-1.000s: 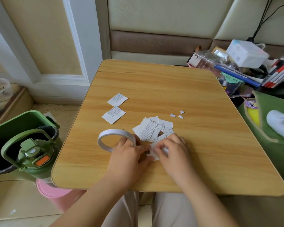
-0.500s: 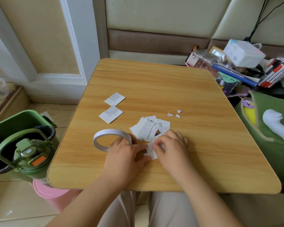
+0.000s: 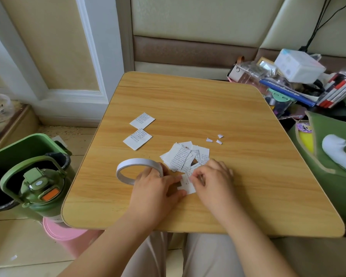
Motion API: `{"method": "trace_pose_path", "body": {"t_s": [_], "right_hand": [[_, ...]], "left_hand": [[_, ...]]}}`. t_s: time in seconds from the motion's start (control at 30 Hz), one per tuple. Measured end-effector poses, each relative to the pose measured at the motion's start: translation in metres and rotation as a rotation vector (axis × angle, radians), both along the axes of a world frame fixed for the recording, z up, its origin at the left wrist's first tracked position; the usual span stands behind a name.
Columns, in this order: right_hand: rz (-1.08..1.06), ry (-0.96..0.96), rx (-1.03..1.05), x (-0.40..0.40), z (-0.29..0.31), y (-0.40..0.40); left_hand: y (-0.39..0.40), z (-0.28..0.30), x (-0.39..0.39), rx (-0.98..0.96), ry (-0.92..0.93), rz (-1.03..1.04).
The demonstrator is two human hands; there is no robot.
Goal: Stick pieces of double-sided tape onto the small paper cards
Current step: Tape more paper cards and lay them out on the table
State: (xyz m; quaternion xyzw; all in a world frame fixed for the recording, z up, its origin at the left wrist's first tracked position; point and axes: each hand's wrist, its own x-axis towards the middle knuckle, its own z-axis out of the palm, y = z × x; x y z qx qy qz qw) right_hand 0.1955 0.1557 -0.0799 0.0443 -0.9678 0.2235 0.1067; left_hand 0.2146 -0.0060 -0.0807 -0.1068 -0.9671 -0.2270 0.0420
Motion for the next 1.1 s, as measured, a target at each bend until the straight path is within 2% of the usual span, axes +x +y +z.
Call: {"method": "trace_pose_path", "body": {"t_s": [0.07, 0.2, 0.33, 0.47, 0.57, 0.6, 0.73, 0.87, 0.97, 1.1], "right_hand": [[0.136, -0.027, -0.029, 0.003, 0.0, -0.004], [-0.045, -0.011, -0.008, -0.001, 0.004, 0.012], [0.151, -0.027, 0.047, 0.007, 0.002, -0.001], [-0.07, -0.014, 0.058, -0.001, 0.006, 0.009], [0.128, -0.045, 0.019, 0.004, 0.004, -0.007], [0.158, -0.065, 0.018, 0.004, 0.004, -0.009], [-0.042, -0.031, 0.038, -0.005, 0.006, 0.002], [0.122, -0.083, 0.02, -0.002, 0.004, -0.009], [-0.042, -0.044, 0.038, -0.008, 0.006, -0.002], [0.142, -0.061, 0.025, -0.001, 0.003, -0.012]], "left_hand": [[0.001, 0.003, 0.0, 0.011, 0.025, -0.012], [0.0, 0.003, 0.003, 0.001, -0.015, -0.005], [0.002, 0.001, 0.0, 0.002, 0.029, -0.016], [0.0, 0.003, 0.002, 0.006, -0.006, 0.003], [0.002, 0.001, 0.001, 0.024, -0.017, -0.004], [0.002, 0.0, 0.0, 0.025, 0.037, -0.007], [0.0, 0.001, 0.001, 0.007, -0.004, 0.011], [0.002, 0.002, 0.0, 0.025, 0.061, -0.002], [0.001, 0.002, 0.001, 0.018, 0.002, 0.0], [0.001, -0.003, 0.0, 0.033, 0.051, 0.005]]}}
